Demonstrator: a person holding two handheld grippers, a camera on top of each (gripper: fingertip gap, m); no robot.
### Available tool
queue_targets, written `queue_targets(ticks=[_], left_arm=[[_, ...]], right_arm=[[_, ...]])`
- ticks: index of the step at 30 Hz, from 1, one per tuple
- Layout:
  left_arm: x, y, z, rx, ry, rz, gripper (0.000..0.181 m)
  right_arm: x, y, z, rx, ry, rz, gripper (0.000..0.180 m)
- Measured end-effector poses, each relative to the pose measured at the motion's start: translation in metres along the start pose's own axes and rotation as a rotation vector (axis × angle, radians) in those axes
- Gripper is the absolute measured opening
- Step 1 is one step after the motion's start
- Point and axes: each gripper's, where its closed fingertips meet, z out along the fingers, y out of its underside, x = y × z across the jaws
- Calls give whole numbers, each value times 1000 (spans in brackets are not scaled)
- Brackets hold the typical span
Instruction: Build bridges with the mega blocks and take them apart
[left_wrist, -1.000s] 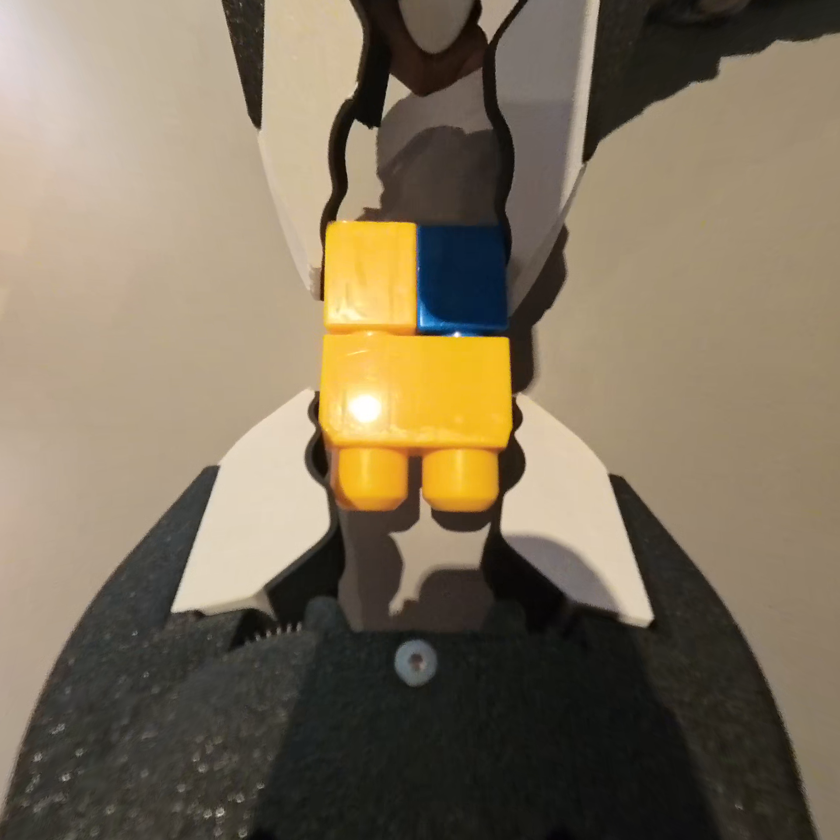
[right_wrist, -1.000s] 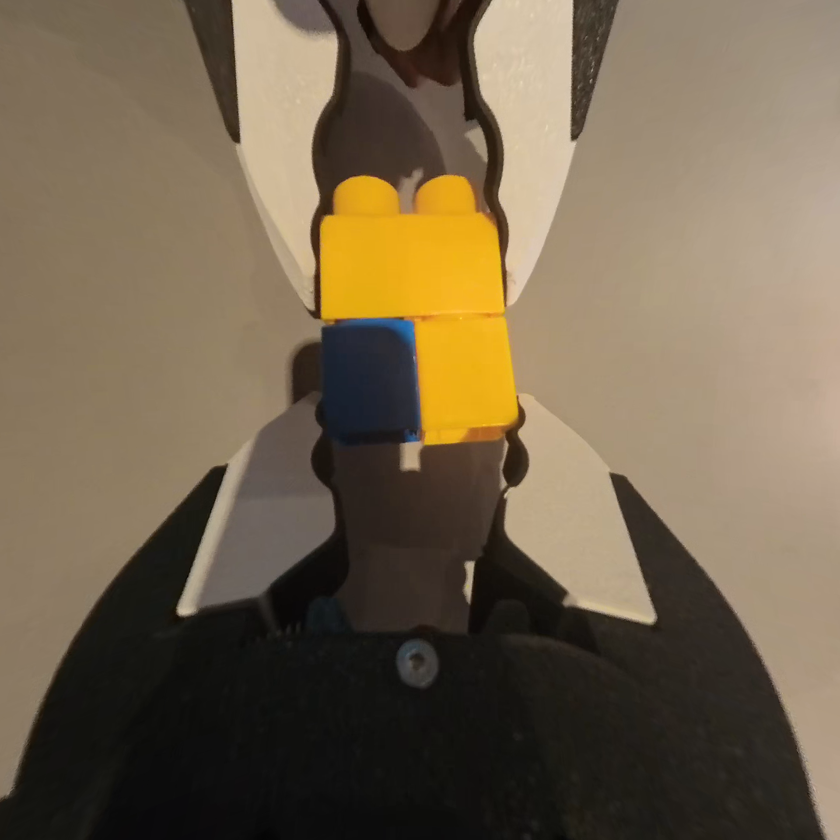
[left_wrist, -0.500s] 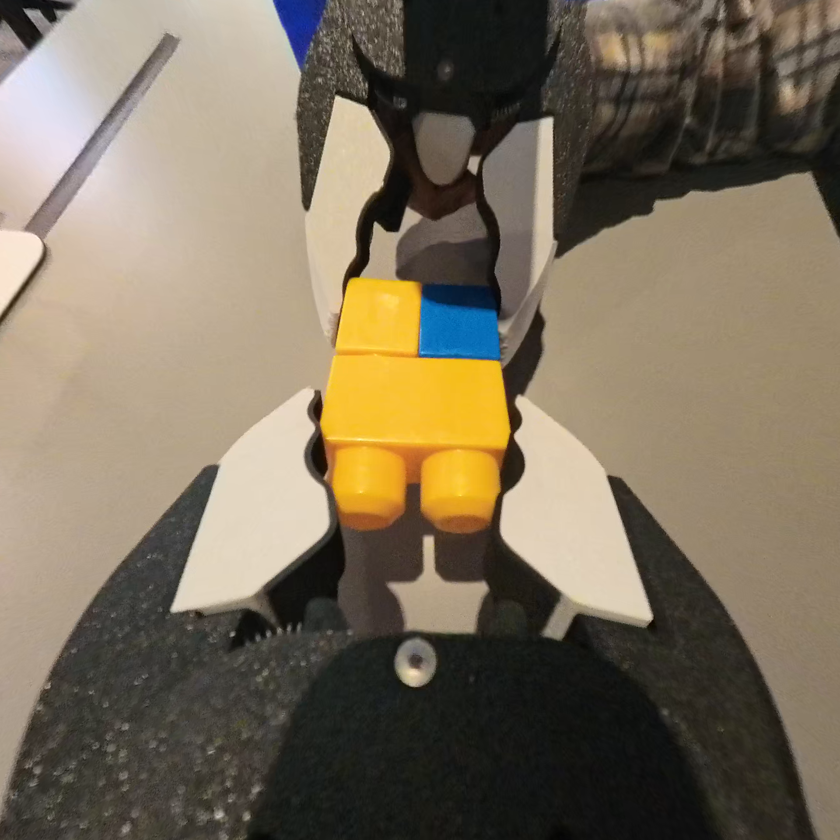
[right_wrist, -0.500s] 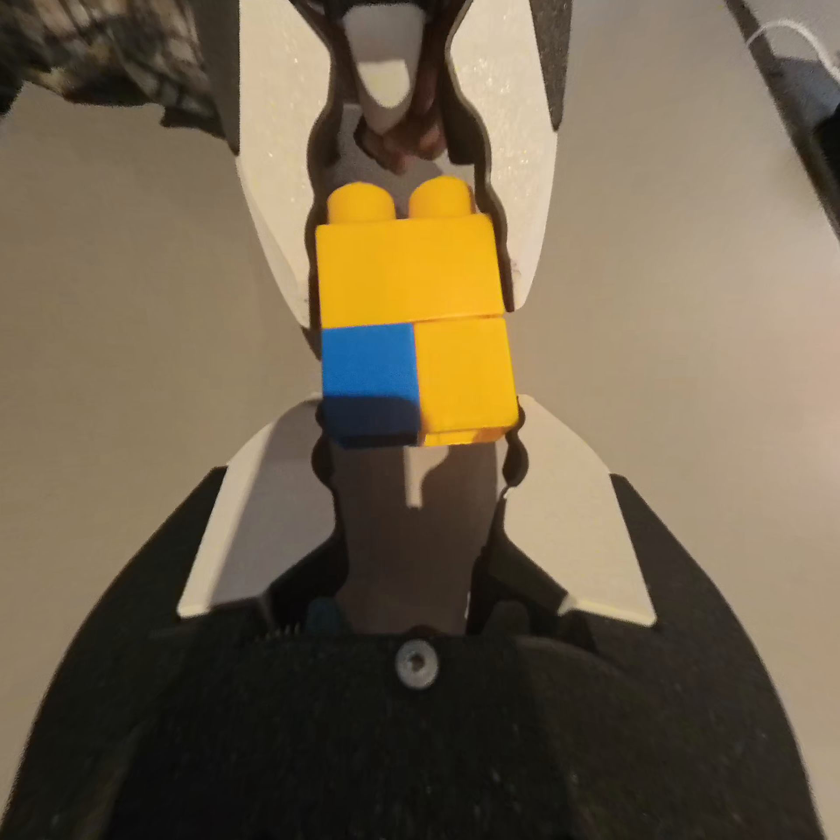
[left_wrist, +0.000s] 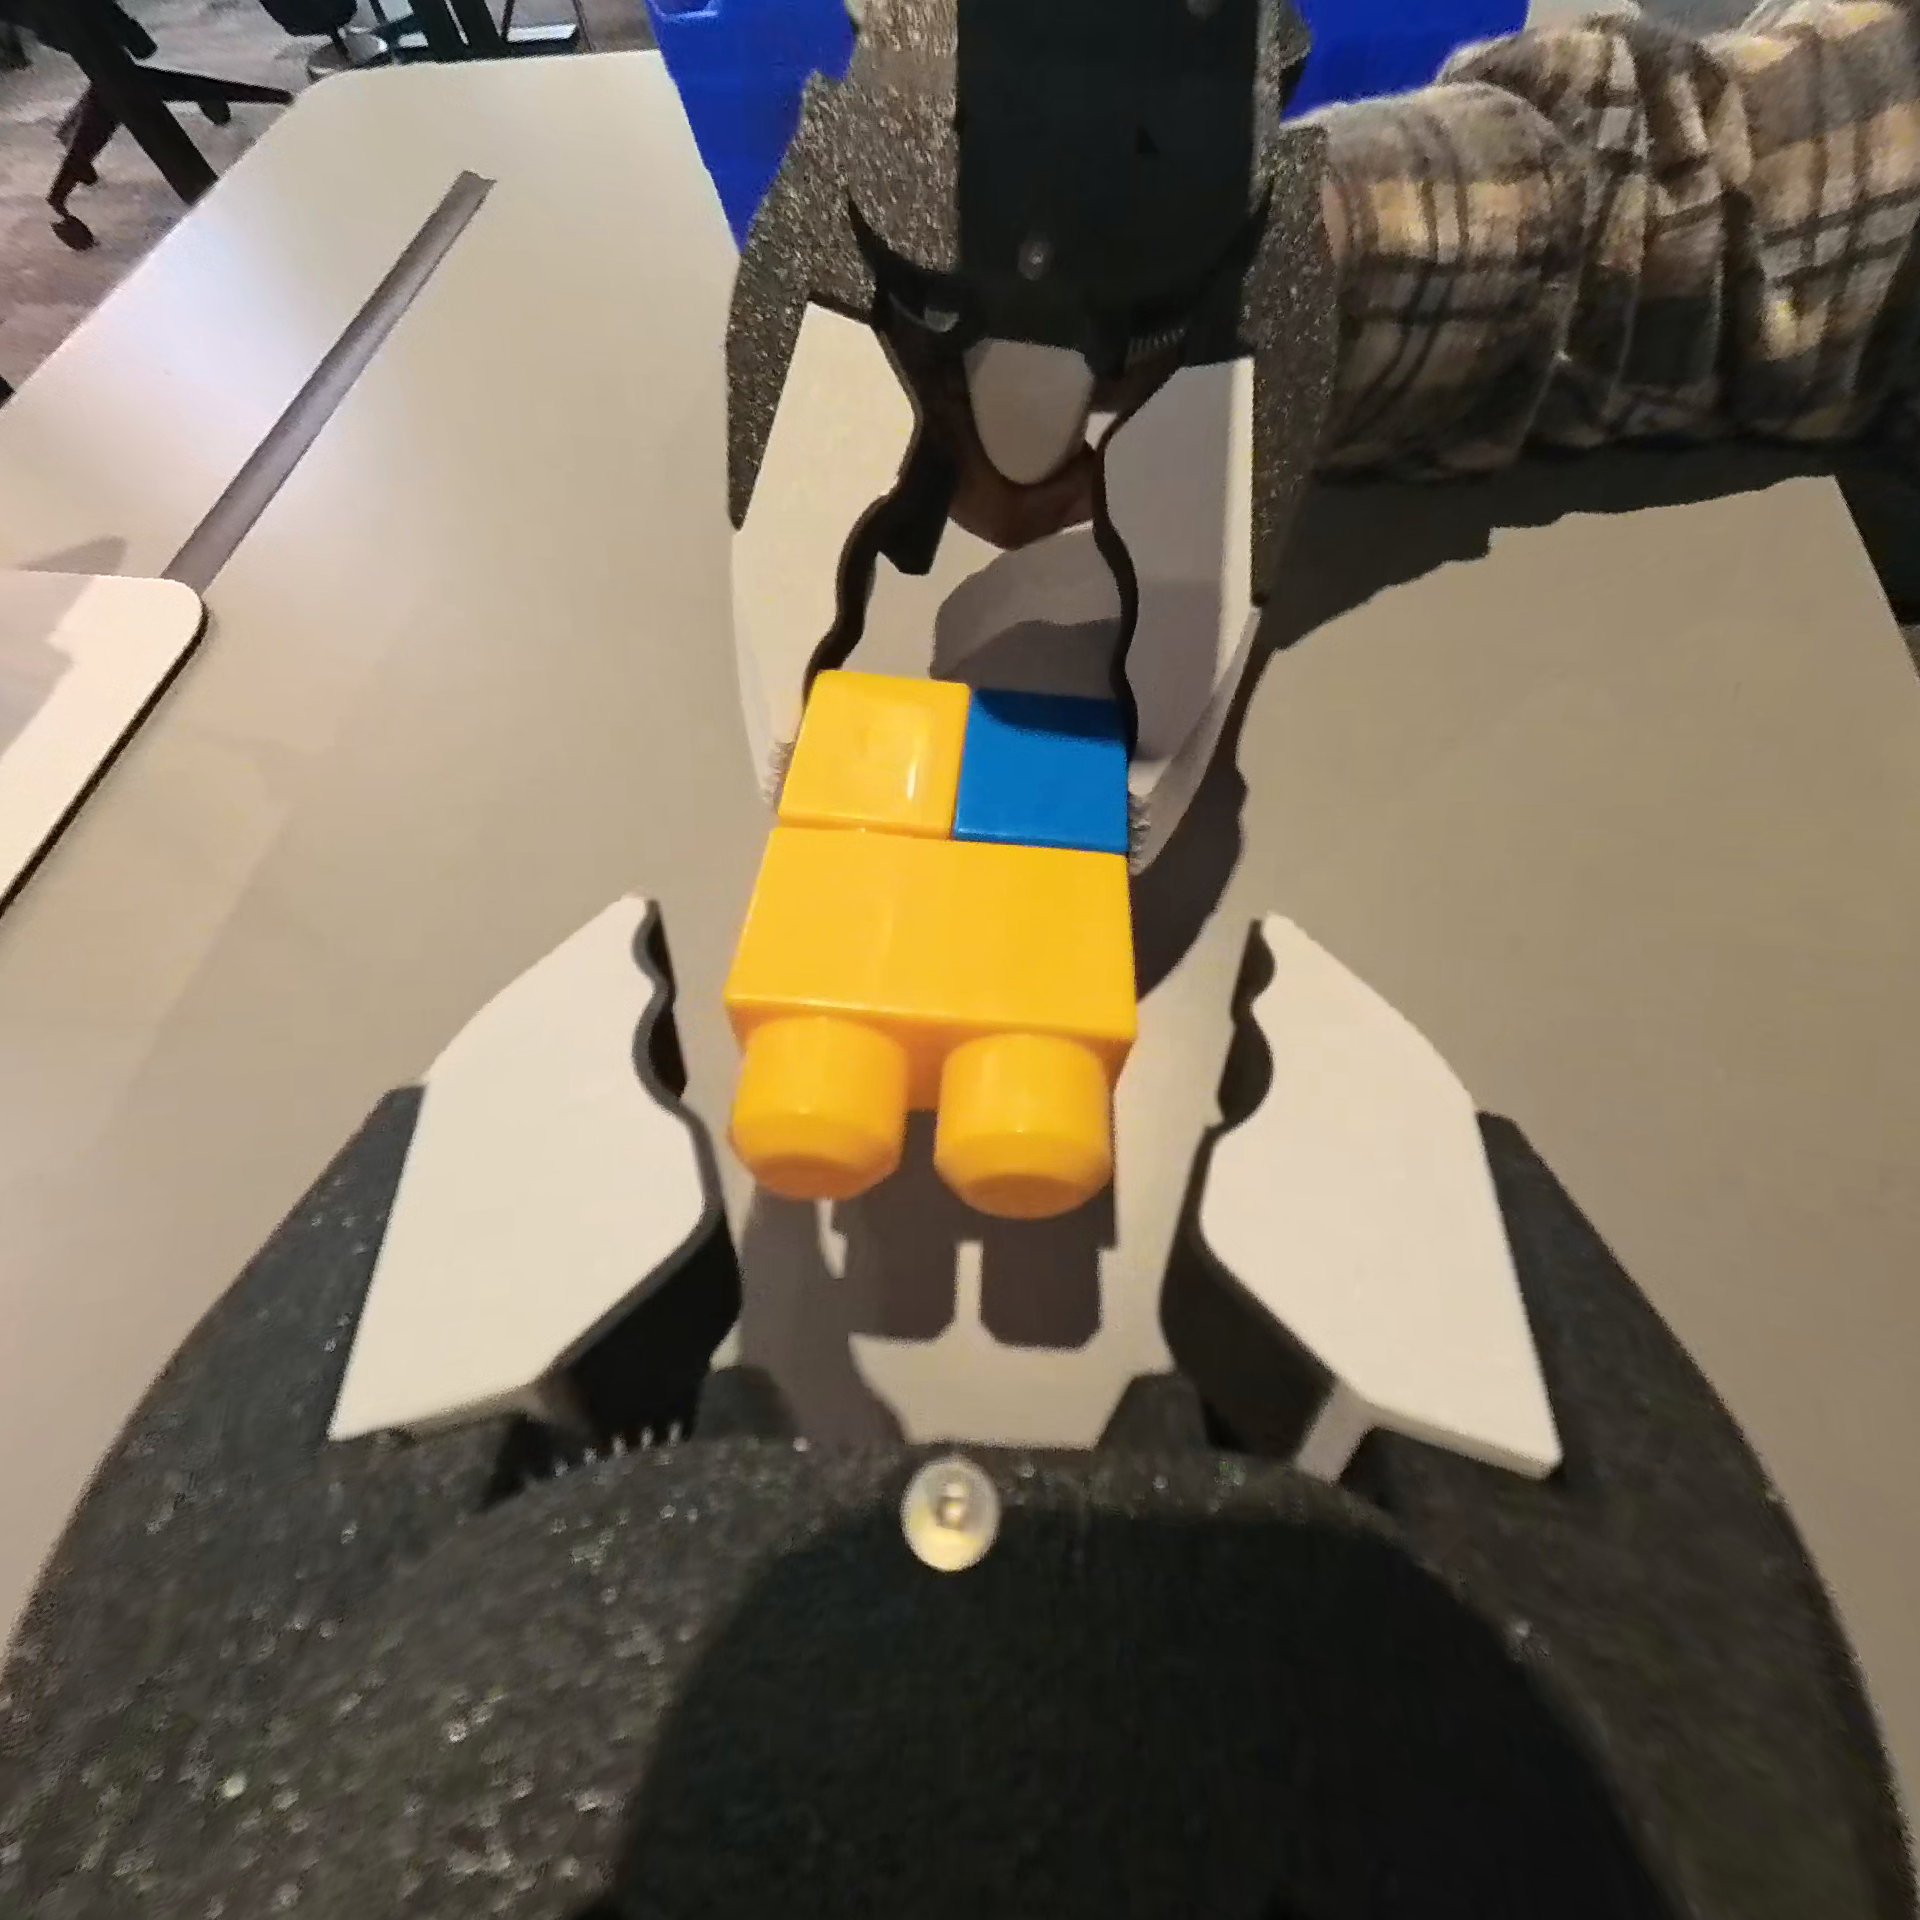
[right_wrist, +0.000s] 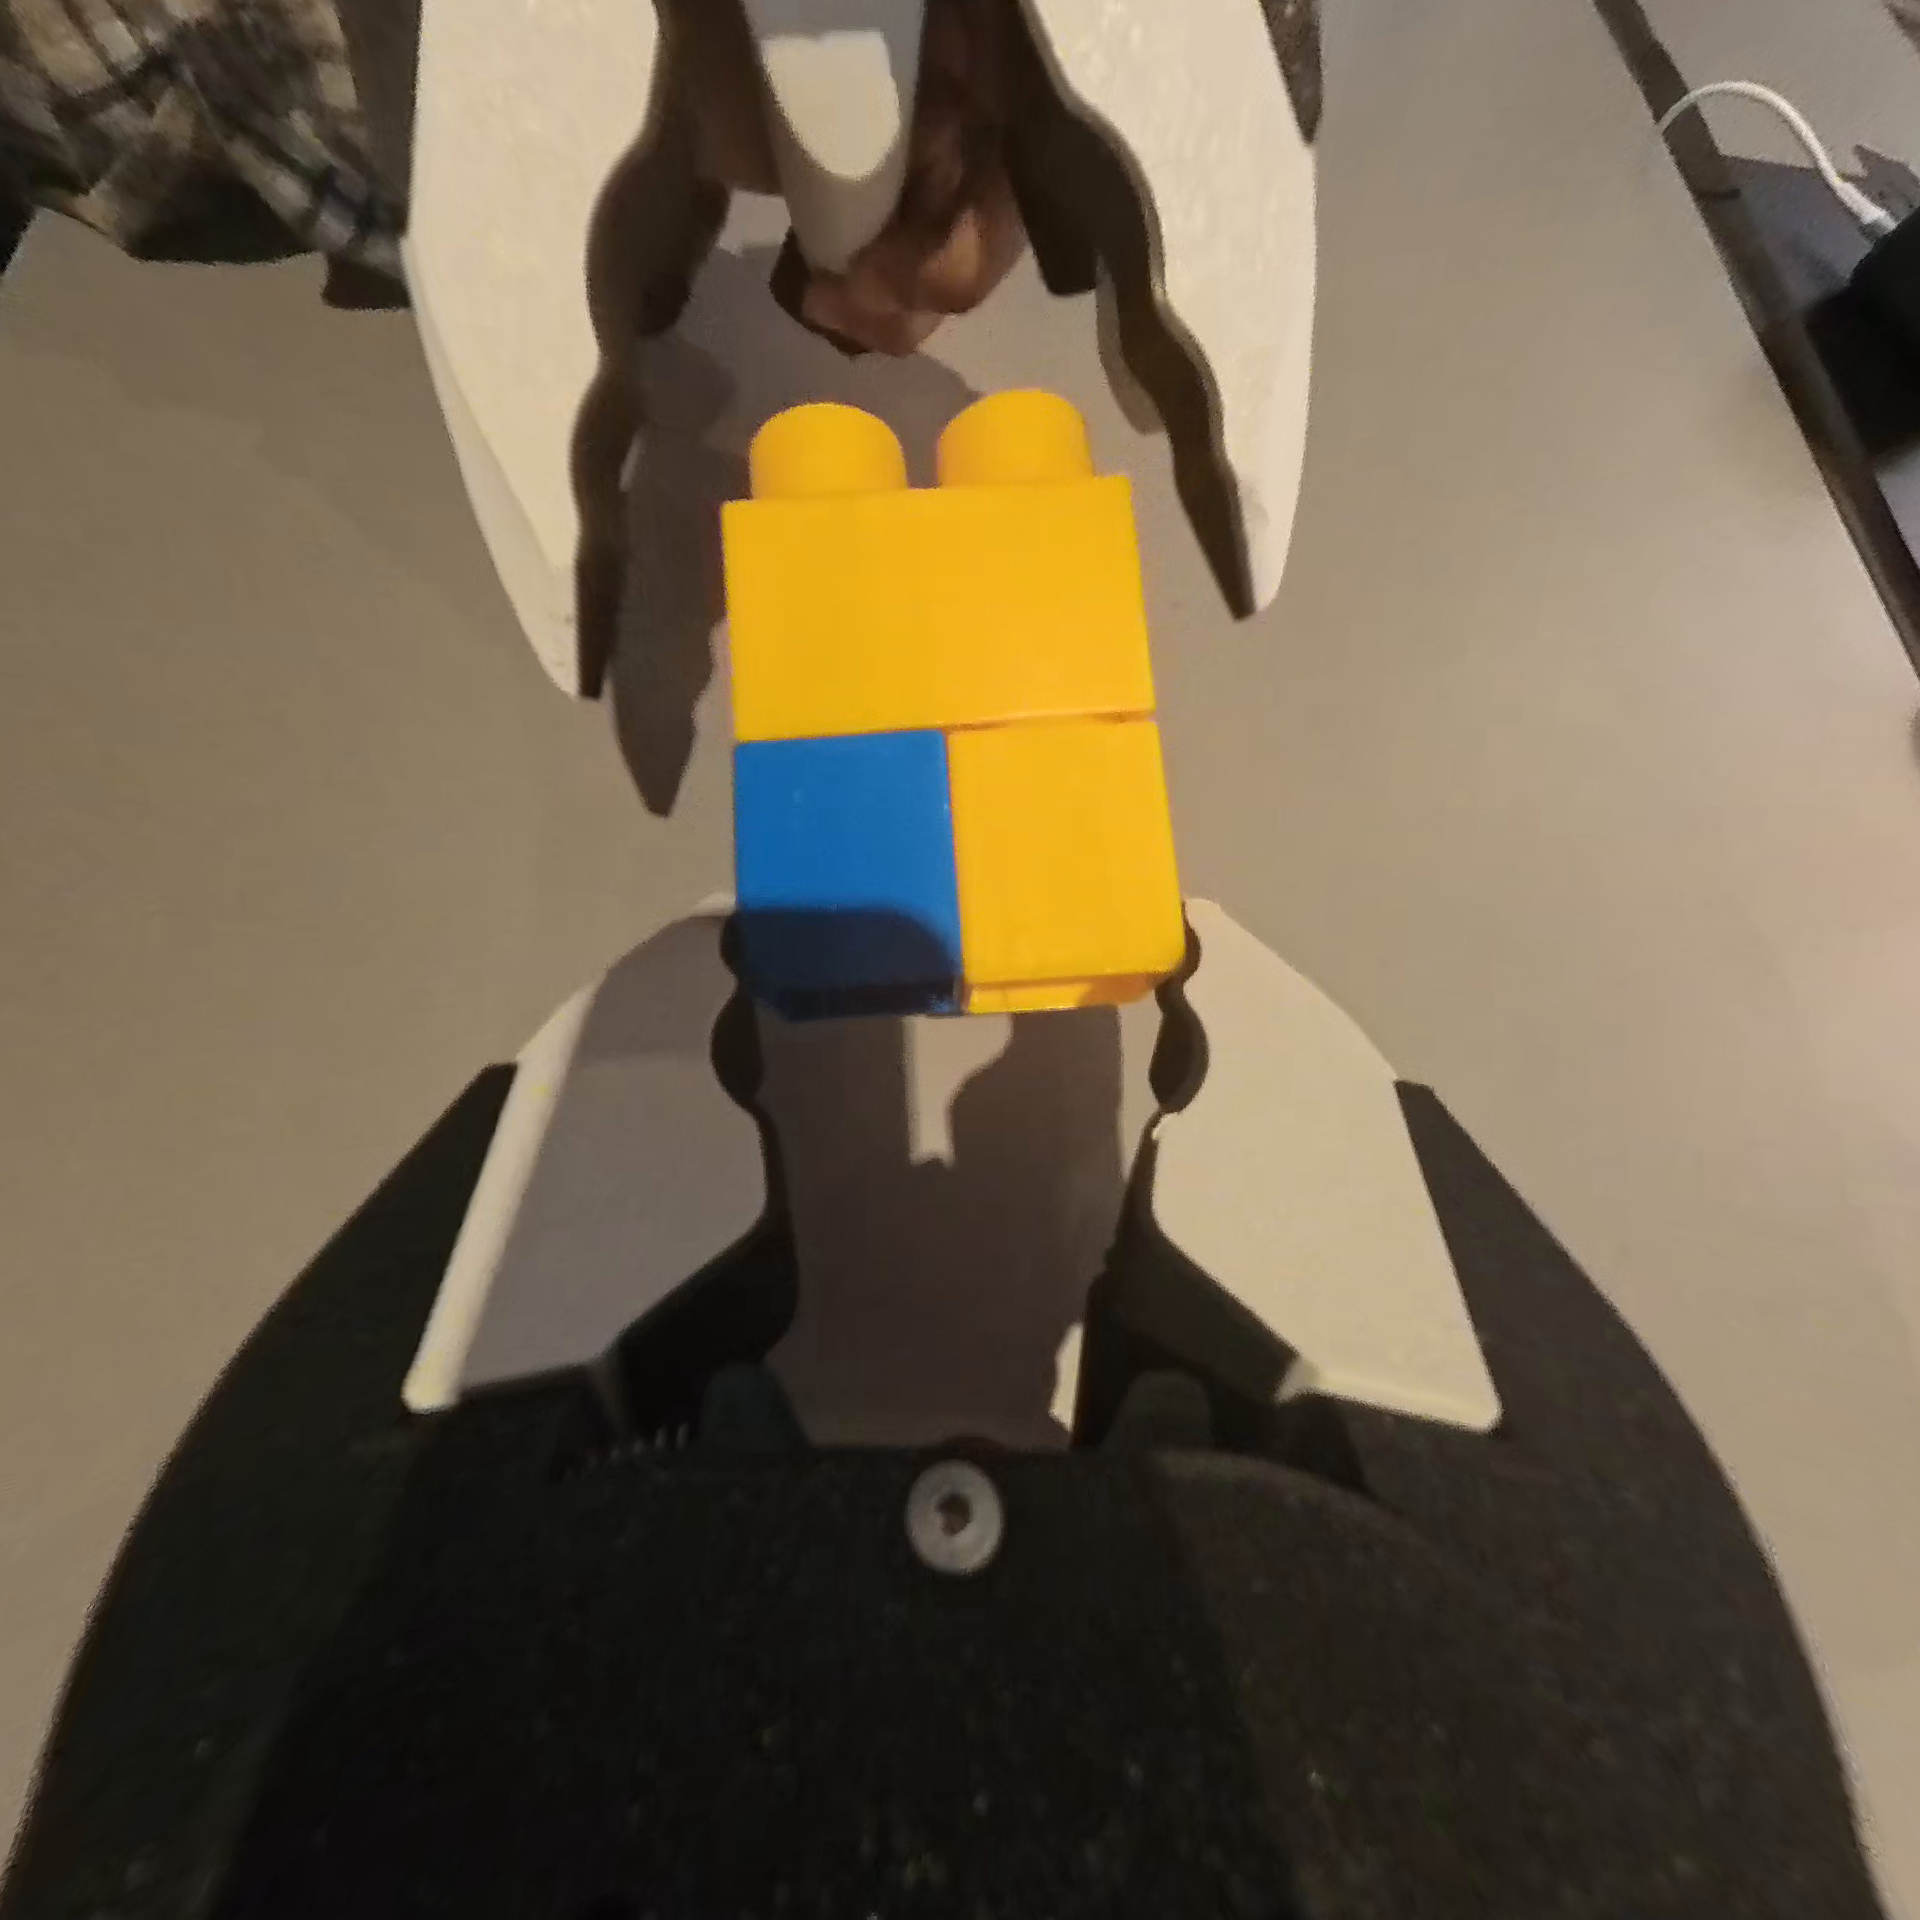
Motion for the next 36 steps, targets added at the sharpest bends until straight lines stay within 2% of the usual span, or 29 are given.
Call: queue_targets(ticks=[4,6,8,22,28,36], left_arm=[[-4,6,1,7,8,-52,114],[1,6,3,22,51,-64,108],[9,2,3,40,89,-38,84],[12,-25,-7,236,125,-71,83],[15,-20,-3,211,141,-72,83],[17,-16,1,182,136,-59,83]], right_arm=[[-2,-5,-6,51,-22,25,74],[-4,-8,-8,66,-35,33,74],[-9,-12,-8,78,-59,32,74],[-10,-32,-21,208,-47,55,74],[-12,-41,-27,240,-53,48,74],[-13,-35,-27,197,-43,32,74]])
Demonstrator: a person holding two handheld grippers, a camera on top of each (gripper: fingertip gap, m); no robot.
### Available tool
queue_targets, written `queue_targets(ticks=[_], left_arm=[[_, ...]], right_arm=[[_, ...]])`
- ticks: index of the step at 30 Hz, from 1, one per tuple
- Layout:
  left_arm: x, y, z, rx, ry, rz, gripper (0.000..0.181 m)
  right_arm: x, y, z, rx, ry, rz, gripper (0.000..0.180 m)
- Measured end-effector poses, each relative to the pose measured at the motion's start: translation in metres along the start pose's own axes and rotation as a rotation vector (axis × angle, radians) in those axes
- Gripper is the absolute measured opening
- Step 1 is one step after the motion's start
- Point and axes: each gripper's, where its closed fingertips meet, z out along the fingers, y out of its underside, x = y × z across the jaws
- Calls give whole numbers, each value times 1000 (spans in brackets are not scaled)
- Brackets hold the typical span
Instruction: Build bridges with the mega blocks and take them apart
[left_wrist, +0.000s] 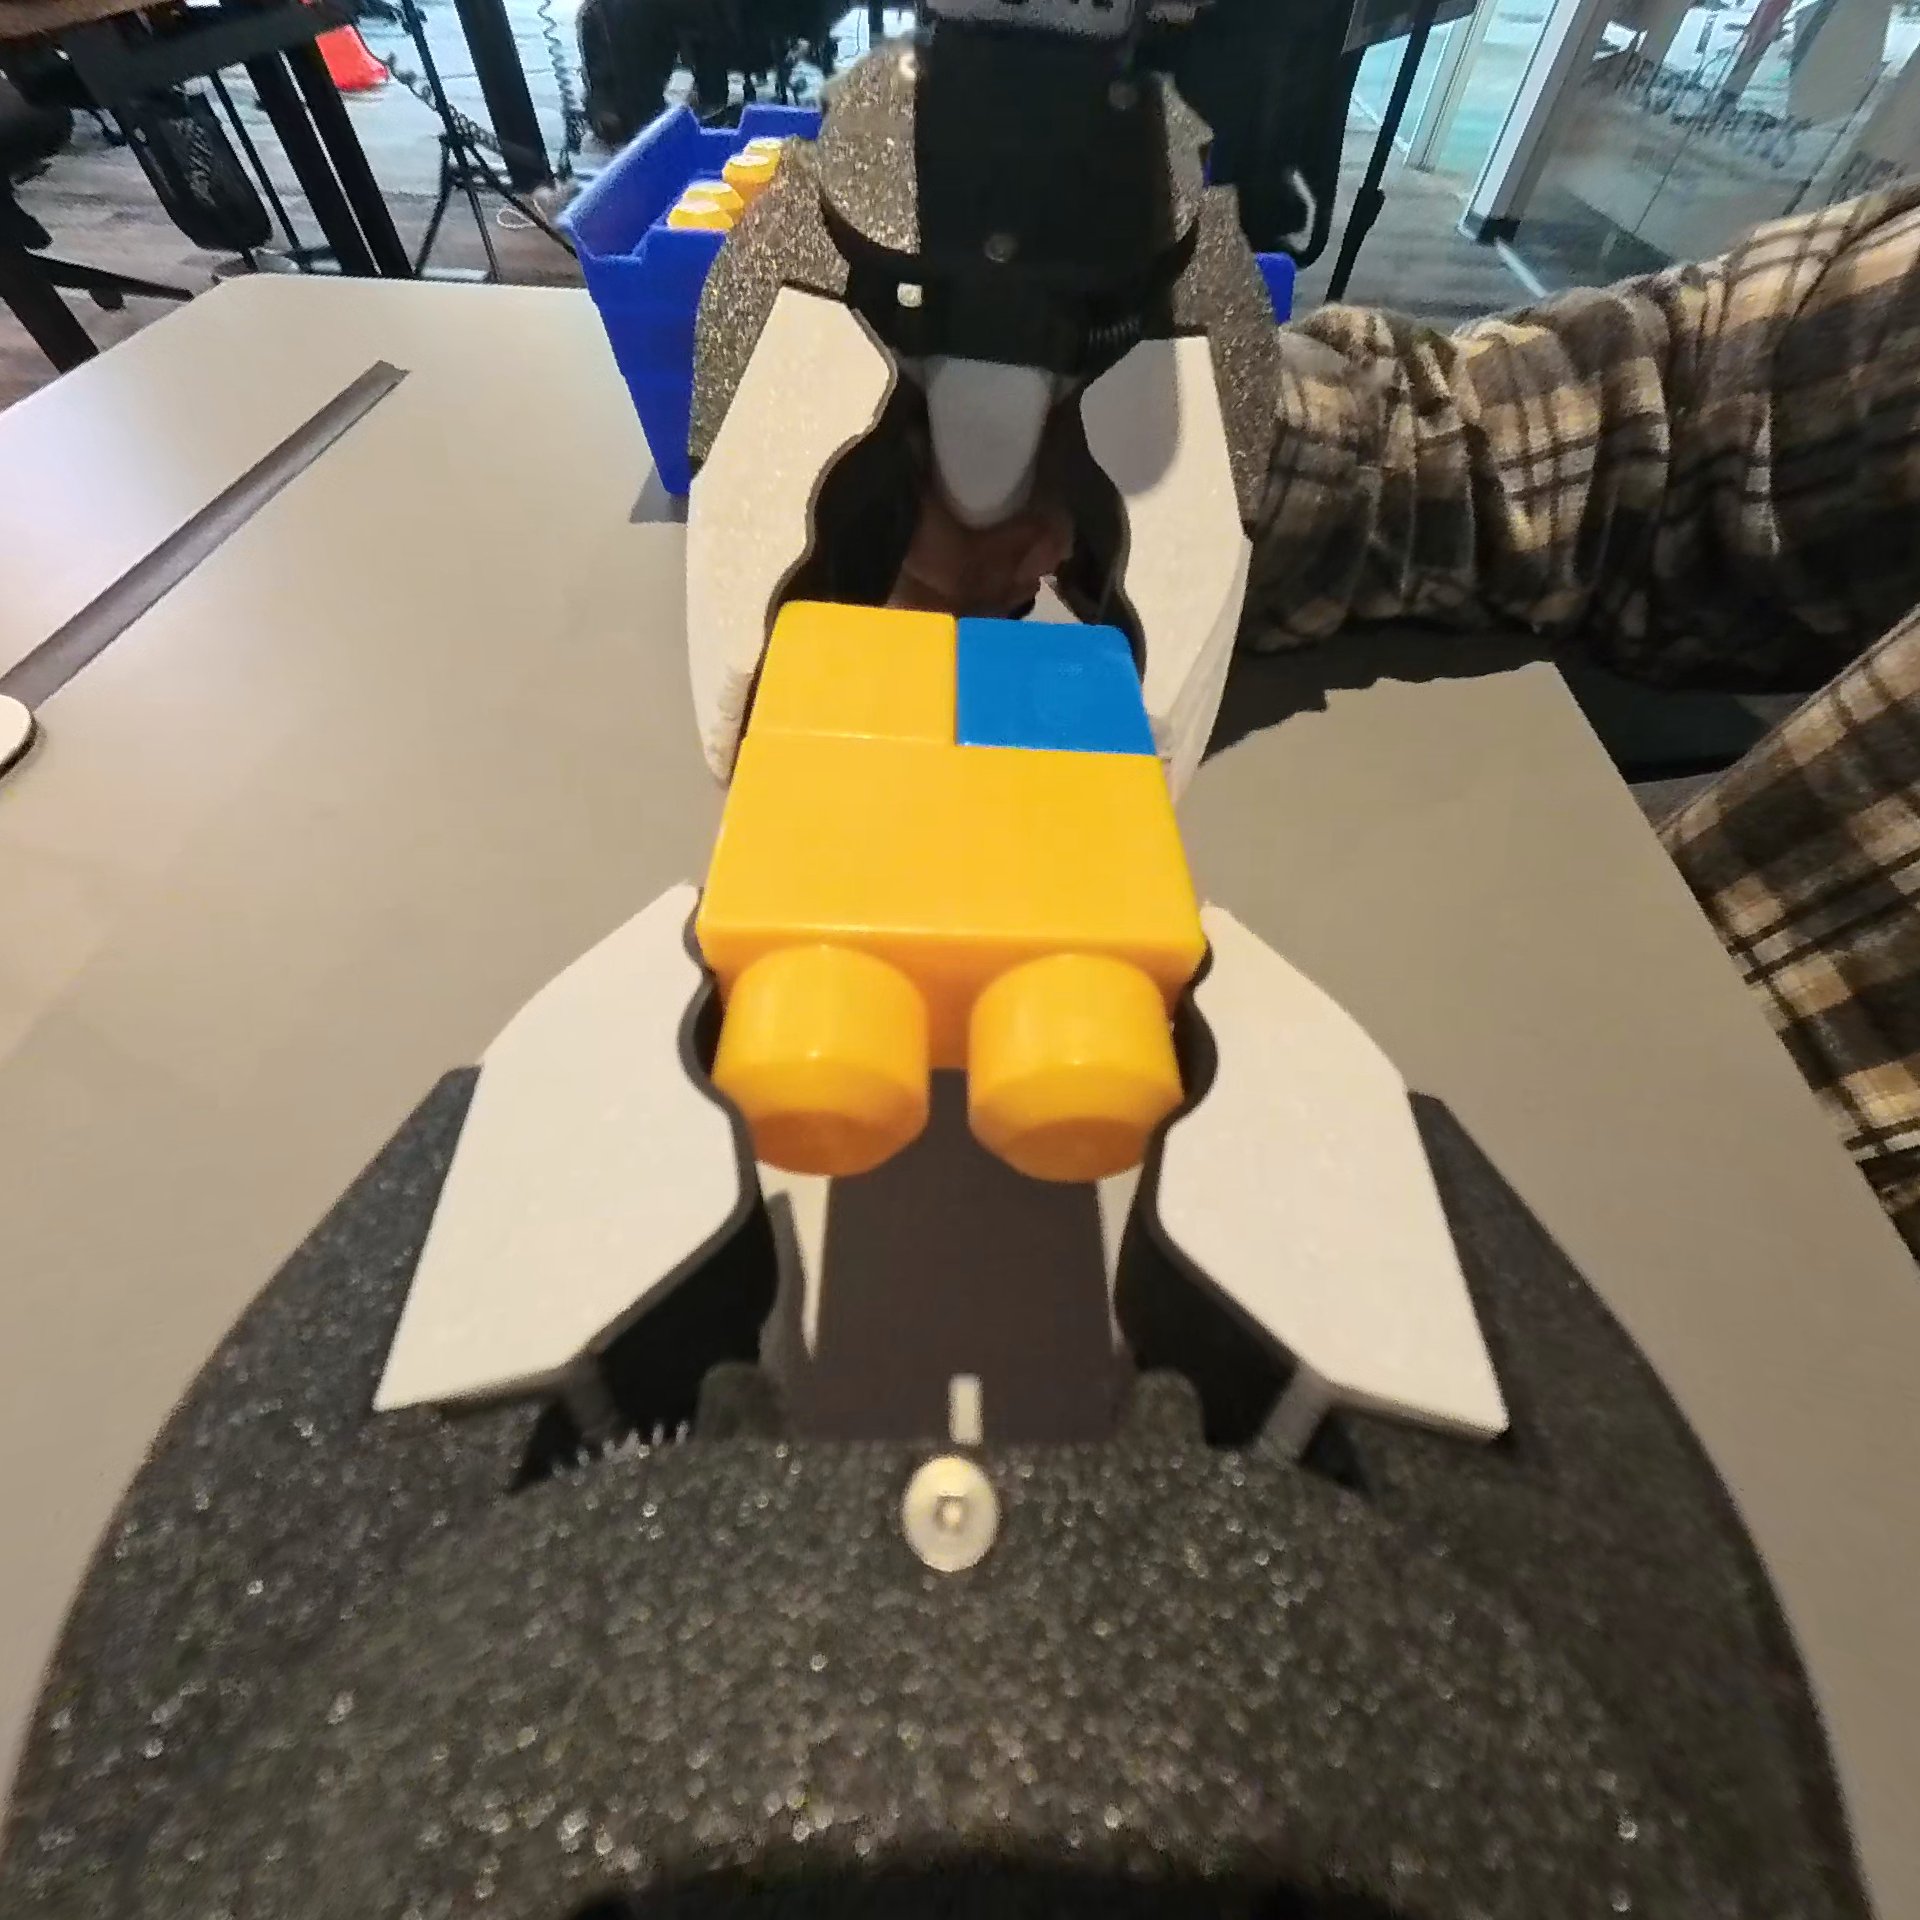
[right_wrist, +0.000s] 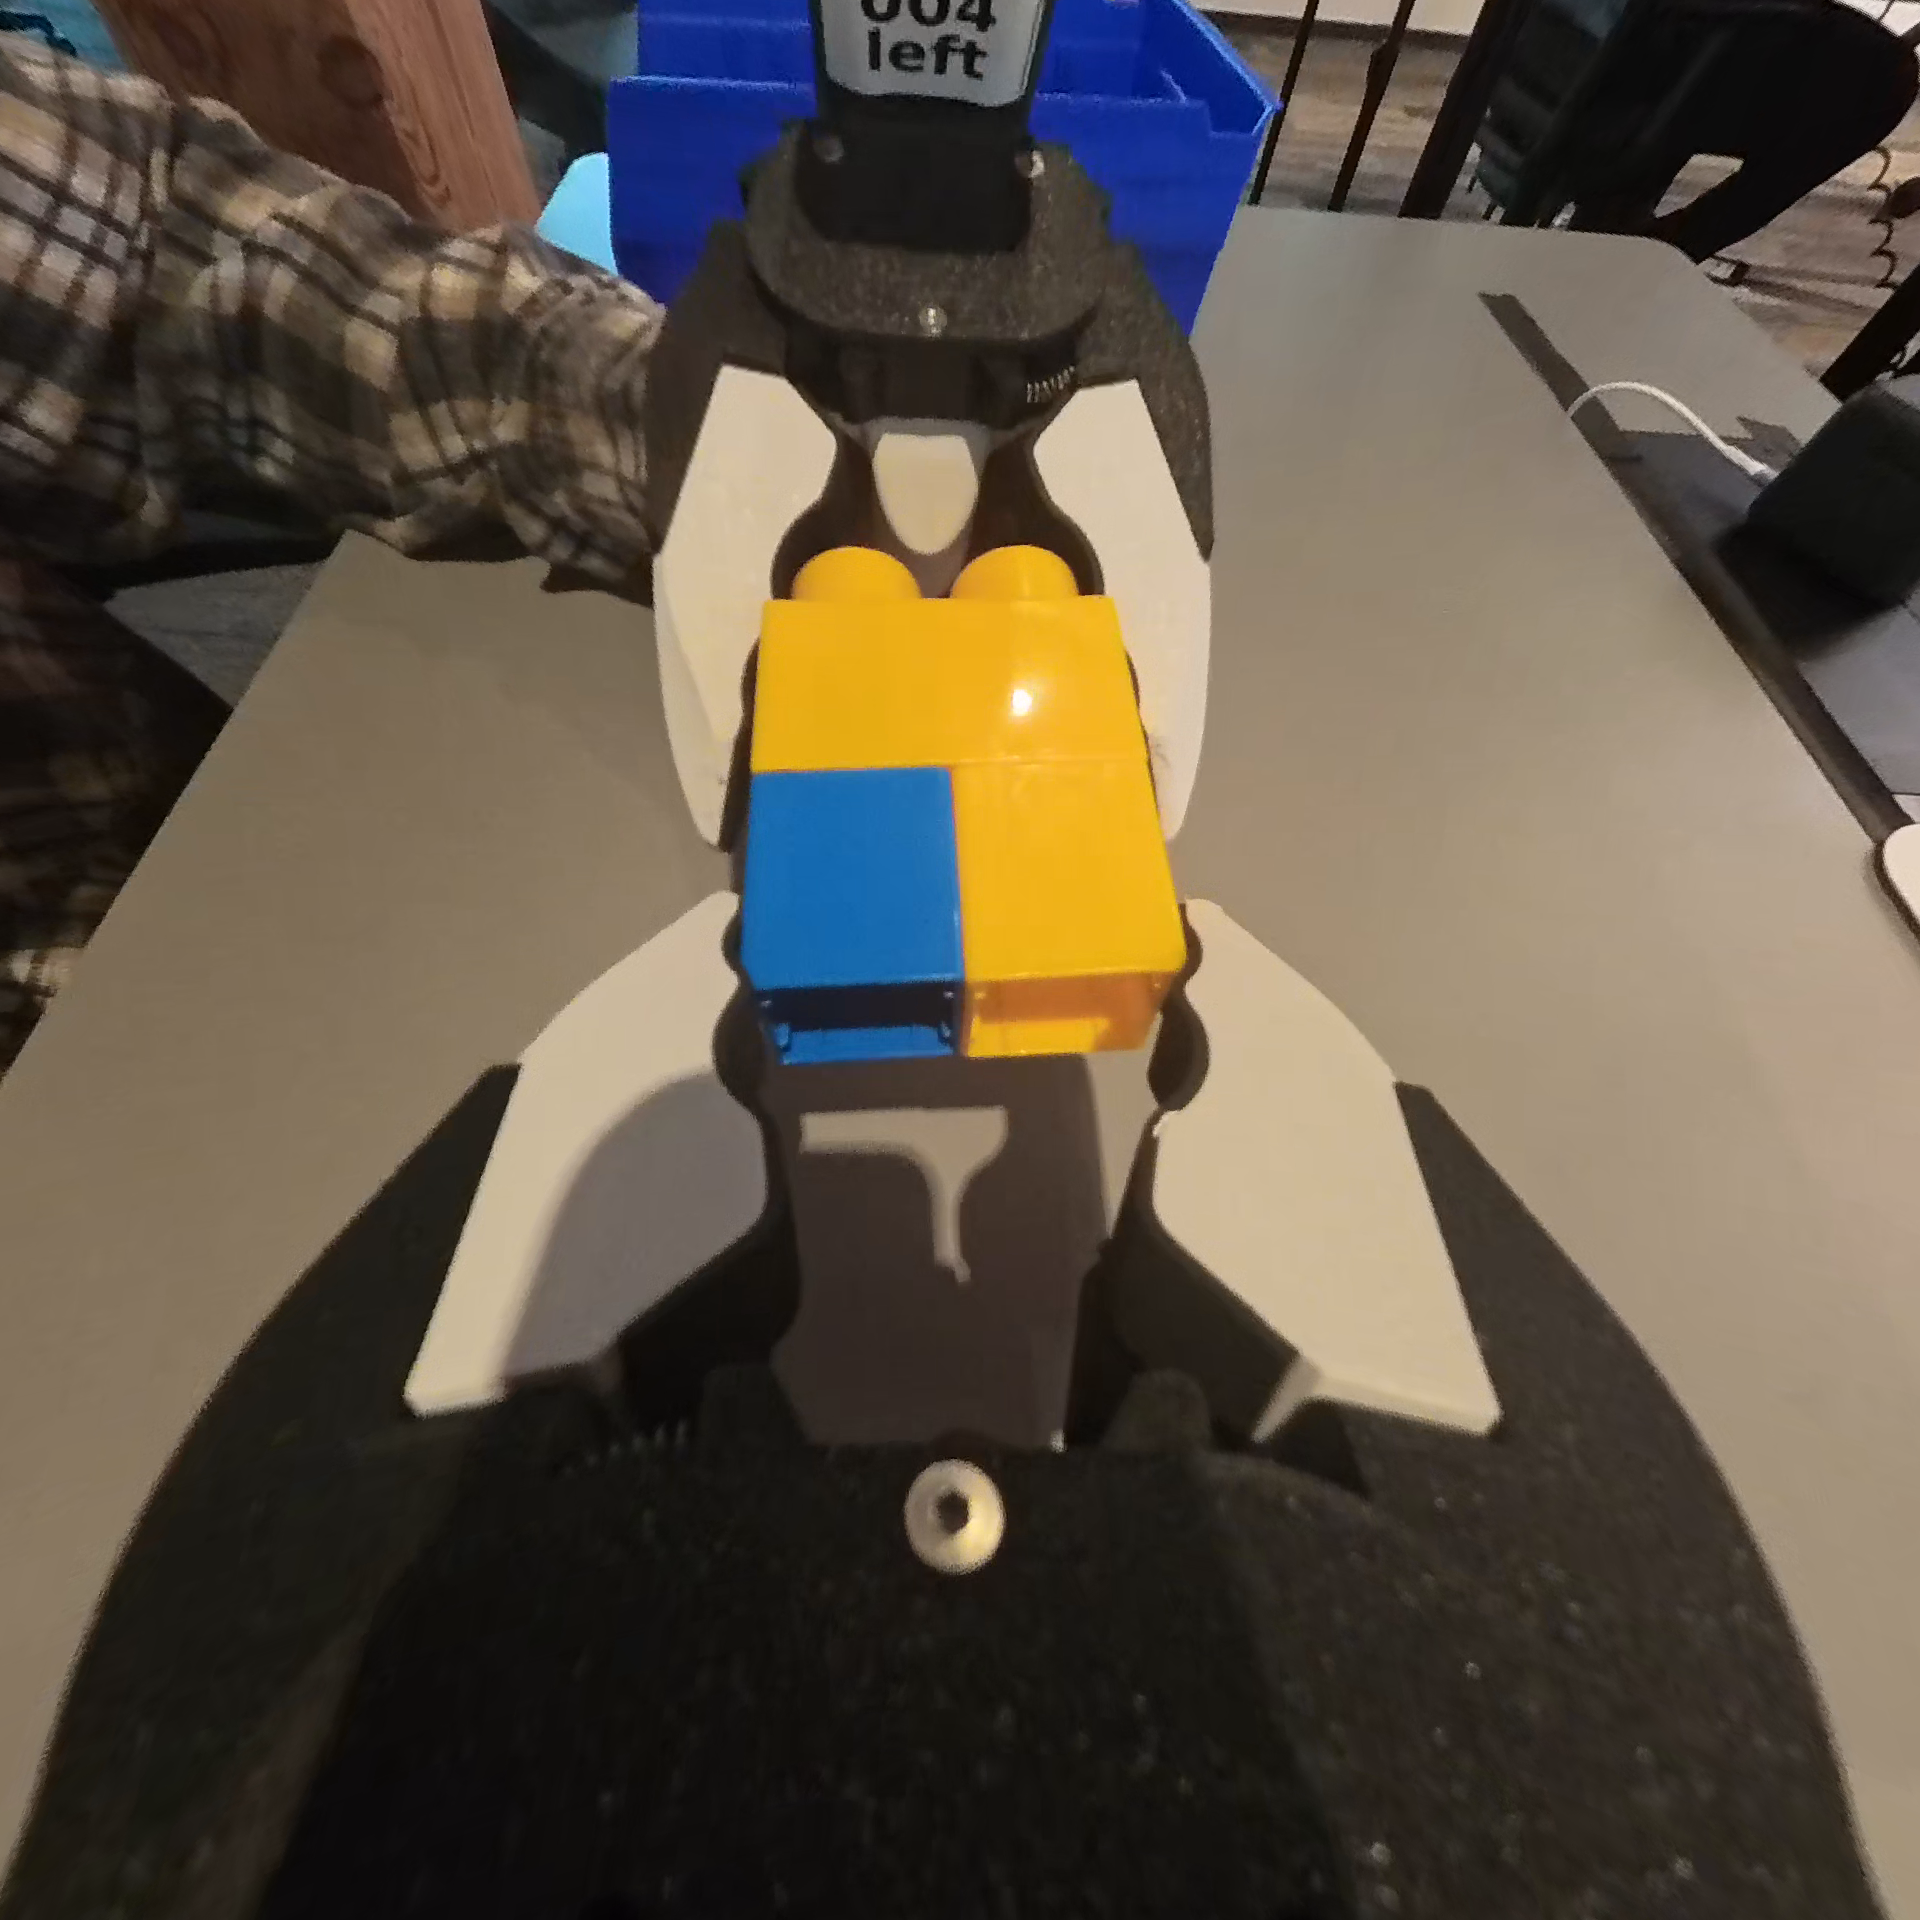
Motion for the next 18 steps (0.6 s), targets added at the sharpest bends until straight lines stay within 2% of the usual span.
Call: queue_targets(ticks=[4,9,11,14,18], left_arm=[[-2,2,0,-13,-2,3,83],[-4,7,-3,-138,-49,28,83],[-4,15,-6,-215,-74,57,83],[-5,24,-11,-308,-93,49,83],[-3,17,-12,-366,-73,14,83]], right_arm=[[1,1,1,1,5,-4,74],[4,10,5,6,-24,-18,76],[10,19,1,-54,21,-20,87],[7,20,-6,-77,33,-42,95],[-5,16,3,-89,13,-56,102]])
